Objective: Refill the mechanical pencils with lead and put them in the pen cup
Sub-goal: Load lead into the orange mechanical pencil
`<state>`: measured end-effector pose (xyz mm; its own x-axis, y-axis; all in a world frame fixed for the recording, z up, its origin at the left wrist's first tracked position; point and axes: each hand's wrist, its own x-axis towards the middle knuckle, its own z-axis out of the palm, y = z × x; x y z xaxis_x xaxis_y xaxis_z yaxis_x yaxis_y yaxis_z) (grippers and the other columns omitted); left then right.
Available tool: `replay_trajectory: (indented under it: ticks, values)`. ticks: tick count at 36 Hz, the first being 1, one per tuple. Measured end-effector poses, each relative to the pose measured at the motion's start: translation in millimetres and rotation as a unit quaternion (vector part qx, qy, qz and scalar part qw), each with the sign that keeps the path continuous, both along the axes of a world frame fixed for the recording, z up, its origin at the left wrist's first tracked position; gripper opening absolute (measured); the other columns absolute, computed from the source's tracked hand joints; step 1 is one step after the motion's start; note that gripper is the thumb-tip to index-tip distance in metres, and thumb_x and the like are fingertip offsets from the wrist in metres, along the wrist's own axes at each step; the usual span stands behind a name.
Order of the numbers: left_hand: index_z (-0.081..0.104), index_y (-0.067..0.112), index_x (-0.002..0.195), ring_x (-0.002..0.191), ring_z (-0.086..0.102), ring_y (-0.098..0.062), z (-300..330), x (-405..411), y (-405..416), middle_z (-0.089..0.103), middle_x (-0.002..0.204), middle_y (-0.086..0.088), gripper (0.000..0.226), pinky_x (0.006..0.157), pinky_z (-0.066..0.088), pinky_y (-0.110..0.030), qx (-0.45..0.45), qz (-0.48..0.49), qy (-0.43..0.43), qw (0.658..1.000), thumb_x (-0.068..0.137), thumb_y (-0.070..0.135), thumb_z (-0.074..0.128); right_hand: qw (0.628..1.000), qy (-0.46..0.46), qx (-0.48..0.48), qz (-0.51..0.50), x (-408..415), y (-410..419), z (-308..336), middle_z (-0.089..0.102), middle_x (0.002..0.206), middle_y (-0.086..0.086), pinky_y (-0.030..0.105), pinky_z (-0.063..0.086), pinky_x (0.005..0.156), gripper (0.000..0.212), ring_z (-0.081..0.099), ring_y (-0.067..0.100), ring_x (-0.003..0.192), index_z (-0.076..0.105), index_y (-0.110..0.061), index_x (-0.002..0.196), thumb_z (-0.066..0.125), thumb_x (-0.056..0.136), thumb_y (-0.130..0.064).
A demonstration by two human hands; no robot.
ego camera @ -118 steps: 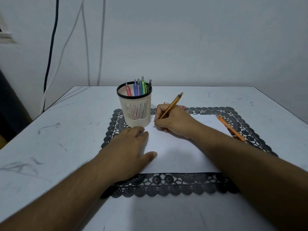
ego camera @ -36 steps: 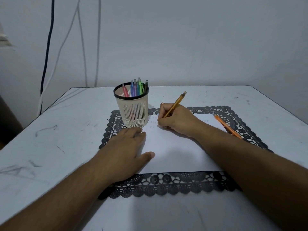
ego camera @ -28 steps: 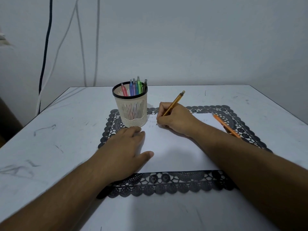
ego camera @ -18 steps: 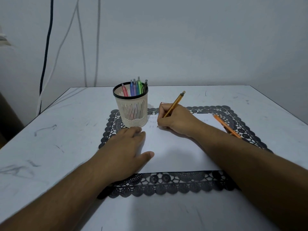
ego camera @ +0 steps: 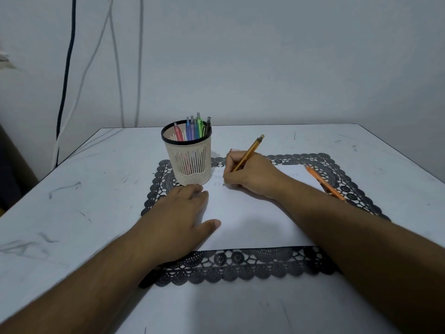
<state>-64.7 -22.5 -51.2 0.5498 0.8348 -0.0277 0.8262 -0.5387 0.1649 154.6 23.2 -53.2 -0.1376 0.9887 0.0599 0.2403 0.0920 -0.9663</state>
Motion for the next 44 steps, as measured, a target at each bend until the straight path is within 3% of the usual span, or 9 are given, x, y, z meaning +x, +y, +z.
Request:
replay_trajectory:
  ticks: [5,10,13,17,21,25,31,36,44]
  values:
    - [0.039,0.025,0.153,0.149,0.022,-0.012,-2.0,-3.0,3.4,0.026,0.164,0.011,0.068,0.122,0.027,-0.035,-0.002,-0.009,-0.028,1.000,0.099,0.065,0.042,0.991,0.102,-0.026,-0.083,13.6,10.4,3.1,0.063,0.067,0.015,0.031,0.048,0.051,0.020,0.057,0.028,0.058,0.062,0.001,0.076,0.064,0.082,0.020]
    - [0.067,0.025,0.122,0.117,0.052,-0.007,-2.3,-5.9,10.4,0.059,0.128,0.013,0.050,0.102,0.048,-0.038,0.030,0.000,-0.131,0.991,0.095,0.062,0.048,0.969,0.196,-0.050,-0.141,32.6,12.0,13.4,0.073,0.074,0.010,0.037,0.063,0.082,0.014,0.072,0.025,0.074,0.067,0.001,0.088,0.061,0.088,0.014]
    - [0.077,0.026,0.110,0.098,0.061,-0.006,6.9,-9.6,14.5,0.069,0.109,0.014,0.022,0.089,0.053,-0.036,0.119,0.032,-0.268,0.955,0.100,0.033,0.058,0.954,0.244,-0.079,-0.154,39.7,10.3,25.7,0.070,0.092,0.021,0.037,0.063,0.088,0.016,0.076,0.033,0.089,0.069,0.008,0.099,0.055,0.094,0.002]
    - [0.076,0.021,0.089,0.089,0.057,-0.011,18.2,-16.7,18.2,0.068,0.088,0.014,0.023,0.076,0.045,-0.034,0.225,0.080,-0.401,0.884,0.096,0.023,0.054,0.957,0.251,-0.062,-0.131,42.9,3.9,41.2,0.068,0.099,0.028,0.041,0.060,0.095,0.014,0.076,0.039,0.094,0.062,0.008,0.103,0.051,0.099,0.000]
    - [0.065,0.028,0.100,0.094,0.058,-0.016,10.3,-21.5,33.4,0.065,0.094,0.014,0.007,0.083,0.050,-0.036,0.174,0.150,-0.499,0.836,0.099,0.022,0.061,0.976,0.168,-0.031,-0.132,45.4,-3.2,52.2,0.070,0.098,0.022,0.043,0.065,0.077,0.012,0.077,0.034,0.084,0.058,-0.003,0.110,0.062,0.099,-0.005]
    - [0.046,0.035,0.128,0.109,0.056,-0.017,4.4,-21.6,47.1,0.057,0.118,0.006,0.044,0.089,0.052,-0.039,0.070,0.199,-0.560,0.801,0.093,0.038,0.073,0.971,0.095,0.023,-0.218,43.3,-8.8,61.3,0.074,0.103,0.021,0.050,0.064,0.072,0.023,0.076,0.035,0.073,0.052,-0.011,0.112,0.067,0.095,-0.007]
    - [0.023,0.036,0.154,0.115,0.053,-0.005,-1.3,-16.3,52.3,0.046,0.141,0.005,0.094,0.075,0.045,-0.012,-0.041,0.159,-0.538,0.827,0.082,0.031,0.084,0.966,0.118,0.103,-0.206,27.1,-18.3,85.5,0.075,0.101,0.017,0.047,0.065,0.076,0.013,0.074,0.028,0.075,0.058,-0.008,0.109,0.051,0.105,-0.019]
    - [0.011,0.038,0.159,0.123,0.051,-0.012,0.4,-6.7,50.2,0.039,0.155,0.003,0.113,0.094,0.042,-0.028,-0.073,0.137,-0.542,0.826,0.078,0.022,0.089,0.964,0.096,0.172,-0.180,5.7,-19.2,99.3,0.070,0.097,0.016,0.041,0.065,0.078,0.006,0.075,0.026,0.089,0.064,-0.011,0.101,0.059,0.101,-0.008]
    - [-0.002,0.037,0.161,0.137,0.048,-0.015,16.4,10.8,65.2,0.043,0.145,0.011,0.136,0.116,0.041,-0.043,-0.083,0.116,-0.570,0.809,0.068,0.019,0.095,0.938,-0.063,0.303,-0.152,-32.0,-6.3,112.1,0.066,0.094,0.007,0.041,0.064,0.072,0.066,0.072,0.020,0.072,0.035,-0.031,0.139,0.067,0.089,-0.002]
